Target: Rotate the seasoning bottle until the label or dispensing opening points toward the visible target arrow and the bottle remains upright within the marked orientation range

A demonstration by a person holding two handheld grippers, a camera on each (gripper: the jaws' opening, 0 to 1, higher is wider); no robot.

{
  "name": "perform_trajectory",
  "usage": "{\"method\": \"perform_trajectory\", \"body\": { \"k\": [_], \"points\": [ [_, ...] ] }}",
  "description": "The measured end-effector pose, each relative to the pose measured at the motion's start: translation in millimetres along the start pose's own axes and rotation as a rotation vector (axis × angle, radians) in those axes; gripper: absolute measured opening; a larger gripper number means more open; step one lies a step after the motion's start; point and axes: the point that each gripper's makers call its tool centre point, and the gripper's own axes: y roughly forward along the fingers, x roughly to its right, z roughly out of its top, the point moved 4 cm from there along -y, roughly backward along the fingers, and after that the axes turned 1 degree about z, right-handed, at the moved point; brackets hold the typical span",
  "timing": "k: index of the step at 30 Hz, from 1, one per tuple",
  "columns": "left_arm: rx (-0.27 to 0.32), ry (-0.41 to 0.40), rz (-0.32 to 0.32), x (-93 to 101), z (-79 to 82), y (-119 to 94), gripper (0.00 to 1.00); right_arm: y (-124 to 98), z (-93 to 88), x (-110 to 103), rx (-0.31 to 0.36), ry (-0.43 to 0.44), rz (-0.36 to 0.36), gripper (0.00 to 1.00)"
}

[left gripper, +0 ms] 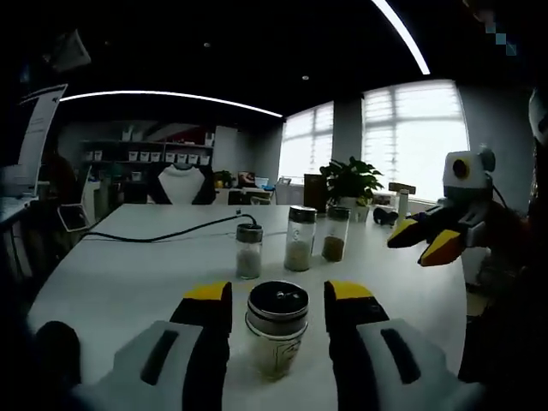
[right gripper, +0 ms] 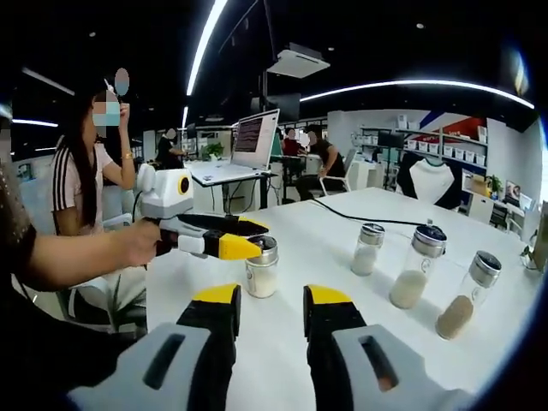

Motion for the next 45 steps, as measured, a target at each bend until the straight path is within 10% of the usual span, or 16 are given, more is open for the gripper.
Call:
{"method": "perform_trajectory", "body": {
  "k": [19, 45],
  "points": [
    [0.027, 0.055, 0.161, 37.3, 27.4, -28.1, 0.74, 19.3, -39.4, 59.7, 0.161, 0.096, -0.283, 0.36],
    [0.014, 0.034, 0.152, 20.8, 28.7, -28.4, 0.71, 122.5, -6.1, 142.8, 0.221, 0.049, -0.395, 0.32]
  ]
}}
